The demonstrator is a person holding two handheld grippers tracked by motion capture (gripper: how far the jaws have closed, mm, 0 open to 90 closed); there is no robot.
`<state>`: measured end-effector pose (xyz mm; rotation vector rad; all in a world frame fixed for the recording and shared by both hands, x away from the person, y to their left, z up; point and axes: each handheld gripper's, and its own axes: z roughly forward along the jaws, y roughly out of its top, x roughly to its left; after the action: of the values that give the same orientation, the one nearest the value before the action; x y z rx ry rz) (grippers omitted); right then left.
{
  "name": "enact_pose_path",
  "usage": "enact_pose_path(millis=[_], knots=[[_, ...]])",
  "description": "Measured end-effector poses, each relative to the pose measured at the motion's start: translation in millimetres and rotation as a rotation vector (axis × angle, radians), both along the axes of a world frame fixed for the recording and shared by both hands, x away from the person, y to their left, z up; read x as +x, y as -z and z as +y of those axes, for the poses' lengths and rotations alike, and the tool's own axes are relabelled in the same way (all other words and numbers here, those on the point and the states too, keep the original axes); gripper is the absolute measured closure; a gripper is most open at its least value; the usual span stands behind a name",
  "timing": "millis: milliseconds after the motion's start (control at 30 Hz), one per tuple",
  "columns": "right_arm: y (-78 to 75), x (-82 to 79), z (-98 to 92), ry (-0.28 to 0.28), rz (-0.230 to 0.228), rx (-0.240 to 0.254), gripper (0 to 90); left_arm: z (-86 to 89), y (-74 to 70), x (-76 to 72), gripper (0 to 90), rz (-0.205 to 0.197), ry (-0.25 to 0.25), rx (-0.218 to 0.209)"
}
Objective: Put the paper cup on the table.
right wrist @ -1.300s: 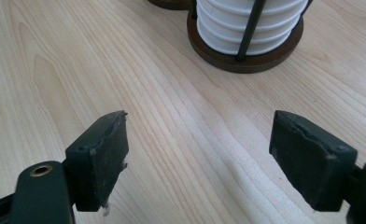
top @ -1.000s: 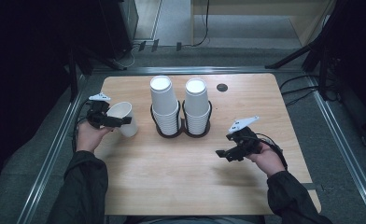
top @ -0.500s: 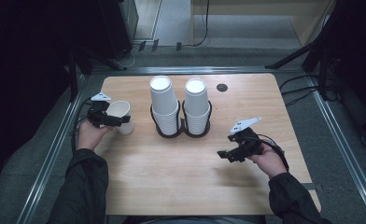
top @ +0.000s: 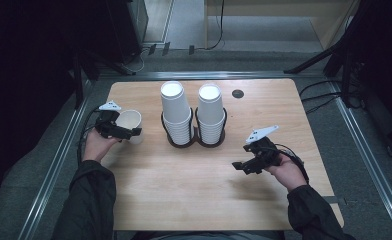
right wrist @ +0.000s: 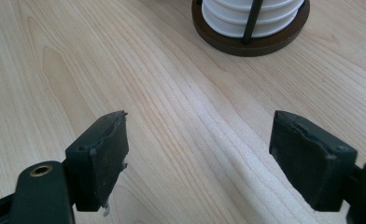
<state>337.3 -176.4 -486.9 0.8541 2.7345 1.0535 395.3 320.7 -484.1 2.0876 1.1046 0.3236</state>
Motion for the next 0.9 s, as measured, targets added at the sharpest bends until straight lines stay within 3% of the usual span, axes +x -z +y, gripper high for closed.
enact_pose_path(millis=[333, 900], knots=[[0.2, -0.7, 1.0, -0.002, 0.001, -0.009, 19.9, 3.6, -3.9, -0.3, 0.9, 0.045, -0.014, -0.014], [-0.3, -1.1, 0.9, -0.009, -0.001, -0.010, 19.9, 12.3, -21.9, -4.1, 0.9, 0.074, -0.046, -0.032]])
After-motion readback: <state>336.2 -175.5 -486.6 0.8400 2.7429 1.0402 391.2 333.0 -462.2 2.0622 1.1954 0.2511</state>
